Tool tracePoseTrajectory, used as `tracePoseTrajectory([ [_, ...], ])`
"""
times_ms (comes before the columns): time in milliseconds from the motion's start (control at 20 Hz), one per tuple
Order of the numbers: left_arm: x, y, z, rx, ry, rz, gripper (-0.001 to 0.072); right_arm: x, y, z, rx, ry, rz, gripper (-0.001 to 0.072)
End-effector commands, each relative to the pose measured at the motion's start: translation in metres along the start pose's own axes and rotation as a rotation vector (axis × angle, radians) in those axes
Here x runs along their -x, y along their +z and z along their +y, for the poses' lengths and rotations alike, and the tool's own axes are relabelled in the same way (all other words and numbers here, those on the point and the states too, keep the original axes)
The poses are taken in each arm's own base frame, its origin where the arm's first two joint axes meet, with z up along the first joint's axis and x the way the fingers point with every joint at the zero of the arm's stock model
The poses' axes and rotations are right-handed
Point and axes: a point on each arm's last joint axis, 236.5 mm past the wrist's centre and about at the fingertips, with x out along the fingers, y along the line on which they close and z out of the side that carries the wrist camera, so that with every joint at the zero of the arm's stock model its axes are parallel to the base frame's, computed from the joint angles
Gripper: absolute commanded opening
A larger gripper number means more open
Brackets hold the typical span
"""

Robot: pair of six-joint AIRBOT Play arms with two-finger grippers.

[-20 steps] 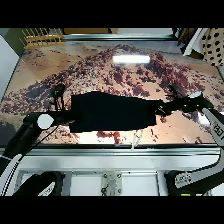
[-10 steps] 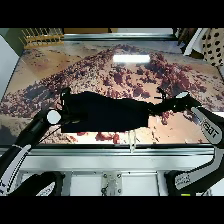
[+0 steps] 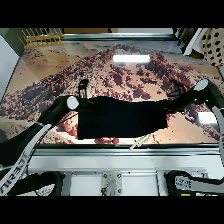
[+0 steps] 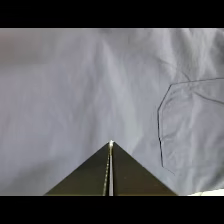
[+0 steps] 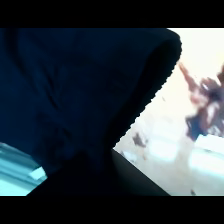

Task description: Fold the clothes and pants, and hang the long-sleeved shirts on hangers.

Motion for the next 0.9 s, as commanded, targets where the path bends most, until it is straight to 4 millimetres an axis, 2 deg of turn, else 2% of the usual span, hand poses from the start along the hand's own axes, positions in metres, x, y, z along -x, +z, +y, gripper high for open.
tracePoseTrajectory([
  [0,-0.054,-0.008,-0.046,-0.096,-0.026,0.074,0.0005,0.052,-0.013,0.015,-0.03,-0.085,0.006,0.002],
  [150,-0.096,-0.023,-0.084,-0.173,-0.05,0.123,0.0005,0.067,-0.016,0.037,0.03,-0.149,0.028,0.002],
  [300,-0.126,-0.038,-0.112,-0.229,-0.07,0.161,0.0005,0.068,-0.014,0.067,0.093,-0.155,0.021,0.002],
  [500,-0.151,-0.062,-0.119,-0.262,-0.057,0.253,0.0005,0.063,-0.017,0.094,0.128,-0.149,0.024,0.002],
  [700,-0.152,-0.06,-0.118,-0.261,-0.054,0.261,0.0005,0.058,-0.022,0.109,0.152,-0.146,0.035,0.002],
  [850,-0.13,-0.036,-0.117,-0.244,-0.063,0.226,0.0005,0.057,-0.023,0.121,0.172,-0.14,0.029,0.002],
])
